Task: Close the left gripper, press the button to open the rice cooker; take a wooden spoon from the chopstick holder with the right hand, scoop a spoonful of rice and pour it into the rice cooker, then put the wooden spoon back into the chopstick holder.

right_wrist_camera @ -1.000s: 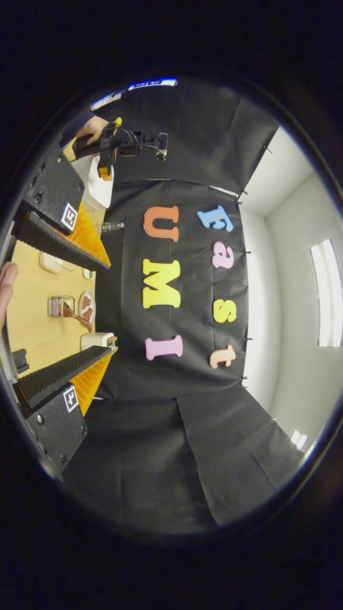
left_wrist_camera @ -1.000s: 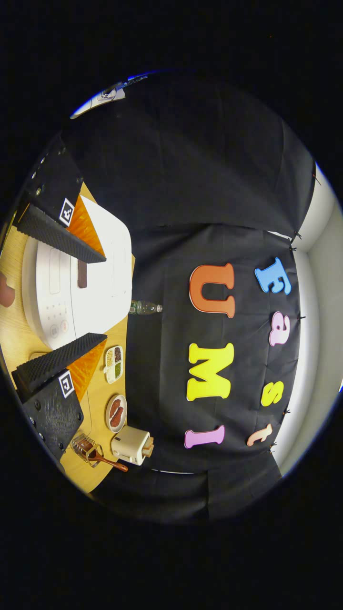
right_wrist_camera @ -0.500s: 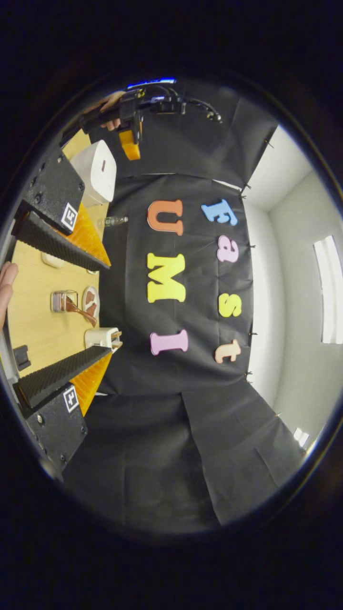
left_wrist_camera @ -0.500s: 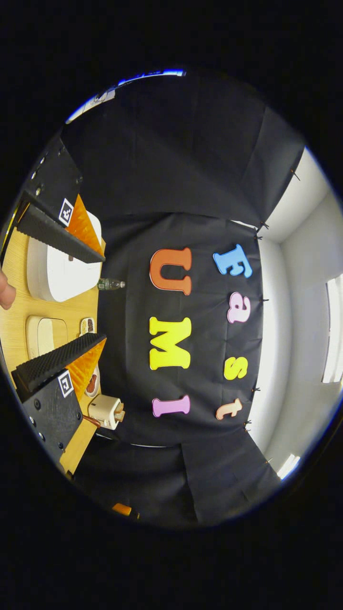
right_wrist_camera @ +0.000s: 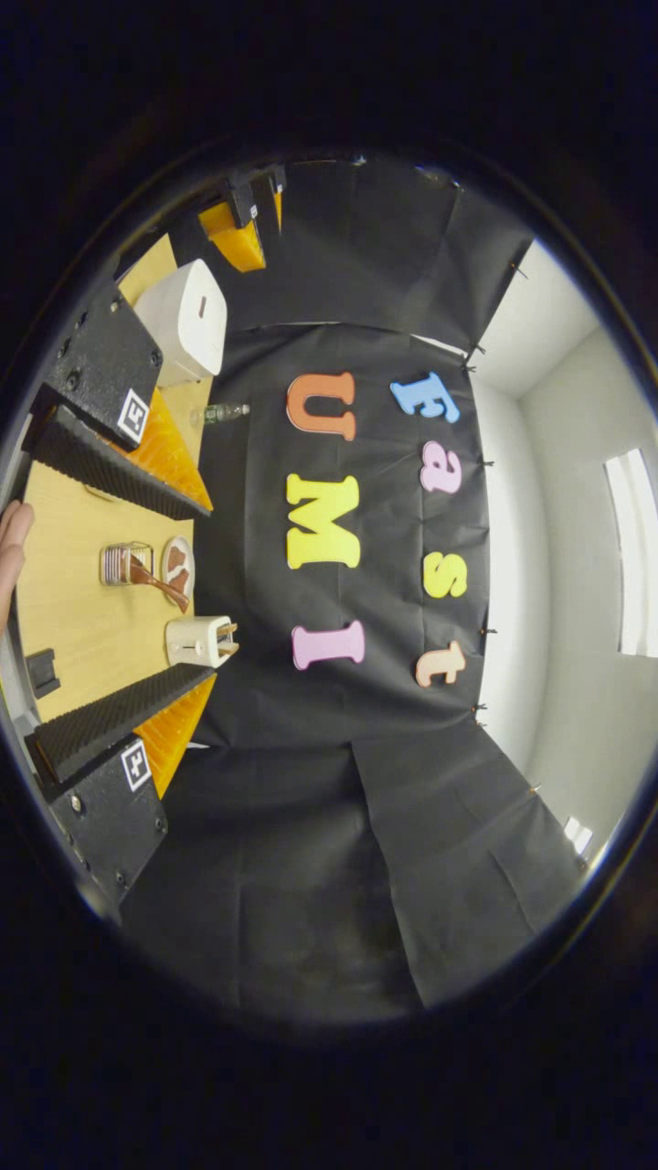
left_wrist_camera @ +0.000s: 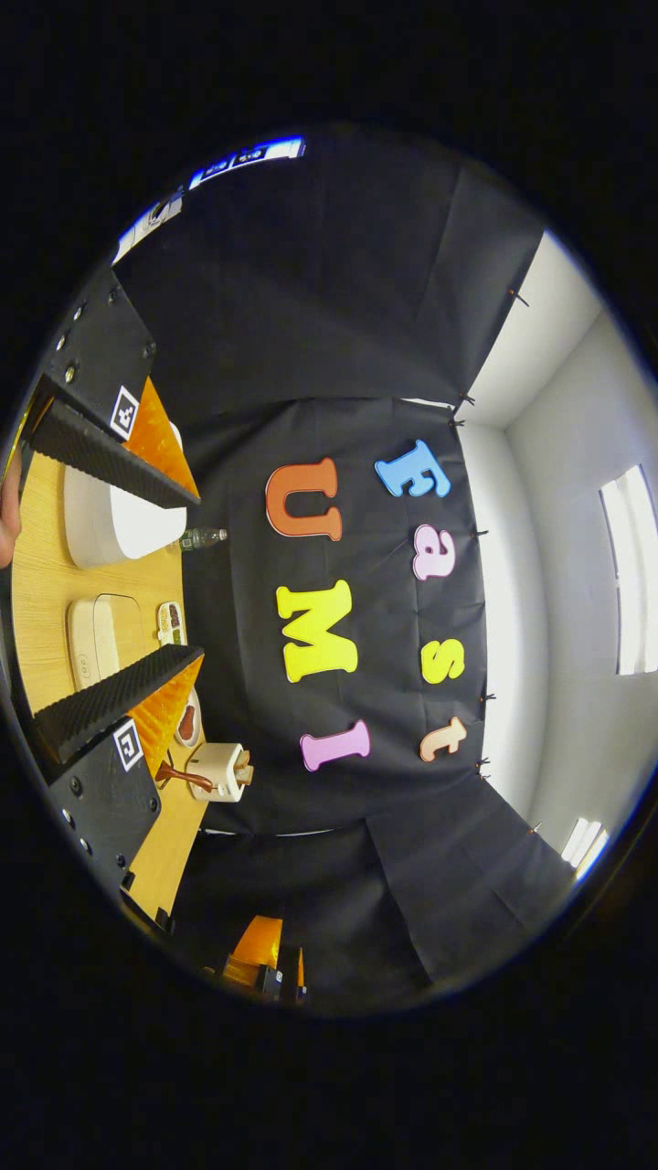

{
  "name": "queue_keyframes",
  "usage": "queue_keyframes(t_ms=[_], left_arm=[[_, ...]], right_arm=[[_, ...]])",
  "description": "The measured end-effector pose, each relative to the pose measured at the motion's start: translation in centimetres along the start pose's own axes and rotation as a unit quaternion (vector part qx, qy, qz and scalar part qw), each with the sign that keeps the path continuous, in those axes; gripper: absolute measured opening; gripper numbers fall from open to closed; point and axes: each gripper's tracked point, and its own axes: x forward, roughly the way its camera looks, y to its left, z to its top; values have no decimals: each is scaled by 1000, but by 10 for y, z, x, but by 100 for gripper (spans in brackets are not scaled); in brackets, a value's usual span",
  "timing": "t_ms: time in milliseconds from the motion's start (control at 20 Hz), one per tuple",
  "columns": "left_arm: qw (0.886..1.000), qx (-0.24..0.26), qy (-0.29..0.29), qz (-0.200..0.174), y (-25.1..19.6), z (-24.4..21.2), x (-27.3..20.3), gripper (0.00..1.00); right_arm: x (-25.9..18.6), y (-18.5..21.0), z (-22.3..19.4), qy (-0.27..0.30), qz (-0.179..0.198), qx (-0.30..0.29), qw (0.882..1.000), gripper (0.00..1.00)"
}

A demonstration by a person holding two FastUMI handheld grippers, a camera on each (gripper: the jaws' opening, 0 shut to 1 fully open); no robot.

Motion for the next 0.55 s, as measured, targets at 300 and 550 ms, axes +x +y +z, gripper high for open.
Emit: queue_keyframes(t_ms=[300,550], left_arm=[[1000,-6,15,16,3,-12,-7,95],[999,-24,4,22,10,-8,-8,95]], right_arm=[[-1,1,-3,2,5,5,1000,100],[-2,1,-6,4,7,8,1000,100]])
